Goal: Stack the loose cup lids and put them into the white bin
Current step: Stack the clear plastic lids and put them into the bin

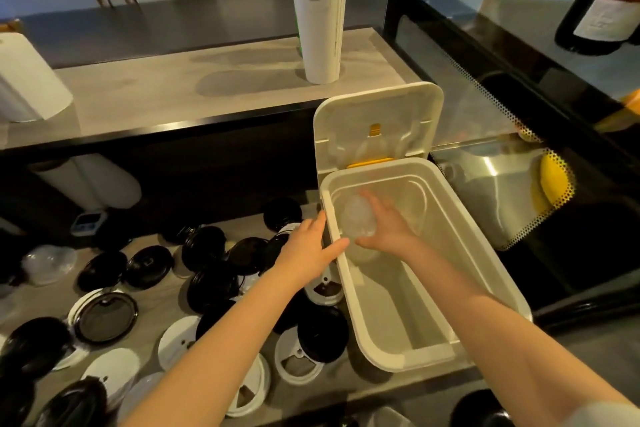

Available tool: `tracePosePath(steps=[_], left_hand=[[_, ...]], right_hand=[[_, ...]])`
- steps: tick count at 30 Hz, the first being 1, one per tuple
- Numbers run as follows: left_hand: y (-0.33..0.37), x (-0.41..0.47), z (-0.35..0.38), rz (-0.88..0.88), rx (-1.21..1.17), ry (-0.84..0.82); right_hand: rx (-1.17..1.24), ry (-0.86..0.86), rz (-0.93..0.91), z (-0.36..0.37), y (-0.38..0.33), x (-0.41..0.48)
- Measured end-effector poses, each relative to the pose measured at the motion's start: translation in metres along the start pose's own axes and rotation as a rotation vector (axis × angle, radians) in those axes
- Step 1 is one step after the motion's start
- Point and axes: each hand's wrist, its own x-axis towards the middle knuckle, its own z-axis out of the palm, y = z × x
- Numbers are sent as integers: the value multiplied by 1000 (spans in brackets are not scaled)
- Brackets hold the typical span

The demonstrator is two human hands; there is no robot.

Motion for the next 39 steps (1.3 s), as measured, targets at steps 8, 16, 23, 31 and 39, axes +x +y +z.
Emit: tracePosePath(steps=[8, 16, 23, 31, 39], left_hand=[[0, 1, -1, -6, 116, -11], [6, -1, -4, -14, 216, -12], [13, -5, -17, 51, 355, 8], [-10, -26, -59, 146, 512, 21], [-75, -83, -80, 93, 413, 113]], right_hand=[[88, 47, -32, 10, 7, 0], [66, 76, 40, 8, 4, -6], [-79, 2, 25, -7, -3, -18], [-242, 189, -112, -22, -36, -55], [-225, 178, -359, 12, -109, -101]])
